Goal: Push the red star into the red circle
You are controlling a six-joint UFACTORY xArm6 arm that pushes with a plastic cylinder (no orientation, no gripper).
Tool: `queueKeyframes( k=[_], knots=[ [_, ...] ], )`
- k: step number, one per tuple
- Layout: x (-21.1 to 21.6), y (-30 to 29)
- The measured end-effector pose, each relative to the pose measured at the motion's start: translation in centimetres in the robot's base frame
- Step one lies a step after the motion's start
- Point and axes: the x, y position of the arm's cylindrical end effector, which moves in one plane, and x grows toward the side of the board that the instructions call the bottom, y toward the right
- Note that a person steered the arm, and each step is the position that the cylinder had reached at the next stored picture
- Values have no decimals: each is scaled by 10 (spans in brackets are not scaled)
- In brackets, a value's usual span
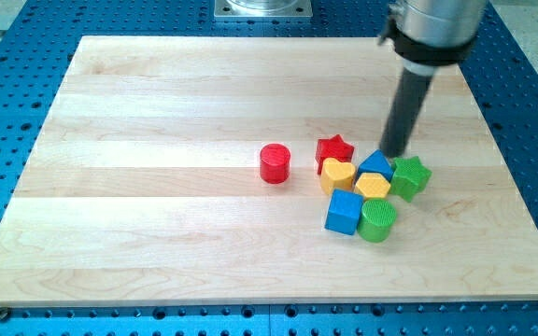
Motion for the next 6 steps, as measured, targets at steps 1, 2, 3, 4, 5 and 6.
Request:
queueKeyframes(
  k=[1, 2, 3, 4, 5, 6],
  knots=[
    [8, -4],
    [-14, -34],
    [-3, -86],
    [1, -113],
    [34, -96],
    [53, -114]
  ],
)
